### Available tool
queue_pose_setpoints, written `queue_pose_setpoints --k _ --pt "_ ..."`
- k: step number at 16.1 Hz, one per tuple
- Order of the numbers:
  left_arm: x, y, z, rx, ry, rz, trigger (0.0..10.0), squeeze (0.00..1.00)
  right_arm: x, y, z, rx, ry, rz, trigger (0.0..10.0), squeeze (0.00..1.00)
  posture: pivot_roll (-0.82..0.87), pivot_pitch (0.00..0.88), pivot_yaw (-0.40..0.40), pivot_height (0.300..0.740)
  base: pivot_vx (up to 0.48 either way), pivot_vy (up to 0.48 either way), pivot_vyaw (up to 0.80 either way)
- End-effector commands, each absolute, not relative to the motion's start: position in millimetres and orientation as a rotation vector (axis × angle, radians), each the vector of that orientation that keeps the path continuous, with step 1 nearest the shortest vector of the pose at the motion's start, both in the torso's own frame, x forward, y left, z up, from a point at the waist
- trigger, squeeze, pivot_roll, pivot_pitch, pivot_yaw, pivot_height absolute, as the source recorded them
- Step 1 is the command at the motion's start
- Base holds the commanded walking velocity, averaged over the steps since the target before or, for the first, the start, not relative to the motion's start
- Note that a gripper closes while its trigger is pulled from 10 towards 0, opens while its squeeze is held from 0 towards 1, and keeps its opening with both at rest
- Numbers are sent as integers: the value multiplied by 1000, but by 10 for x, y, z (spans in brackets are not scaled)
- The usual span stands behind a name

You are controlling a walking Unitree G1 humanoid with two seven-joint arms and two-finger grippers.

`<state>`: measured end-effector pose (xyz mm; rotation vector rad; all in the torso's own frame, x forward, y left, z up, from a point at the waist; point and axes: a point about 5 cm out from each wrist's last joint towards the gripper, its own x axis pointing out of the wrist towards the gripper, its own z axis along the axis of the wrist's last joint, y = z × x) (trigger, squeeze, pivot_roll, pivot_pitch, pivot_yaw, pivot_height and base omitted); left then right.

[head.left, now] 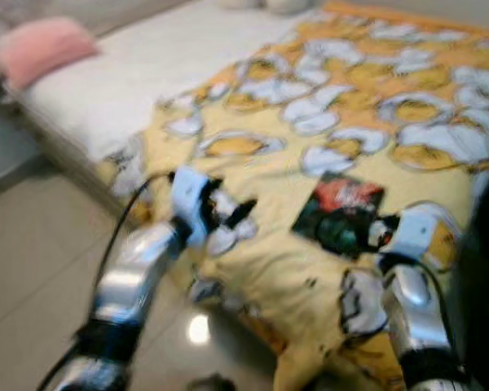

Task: Clean up the room

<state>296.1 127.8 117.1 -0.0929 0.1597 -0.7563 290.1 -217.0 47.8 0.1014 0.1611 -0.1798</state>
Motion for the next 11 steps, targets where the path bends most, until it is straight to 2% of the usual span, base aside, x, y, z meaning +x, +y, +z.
queue_pose_setpoints --k 1,4,9,11 --pt "2861 1278 1169 -118 212 -825 10000 0 2894 -2213 424 134 185 -197 10000 0 141 168 118 740 0 0 0" --pt "2579 1281 1169 -179 311 -935 10000 0 2927 -2215 318 182 234 -220 10000 0 214 217 132 740 0 0 0" --pt "2439 1320 1314 -264 363 -949 10000 0 2992 -2128 223 335 279 -223 10000 0 232 257 144 740 0 0 0" --pt "2388 1297 1327 -312 387 -943 10000 0 2990 -2114 172 467 300 -243 10000 0 230 263 141 740 0 0 0"
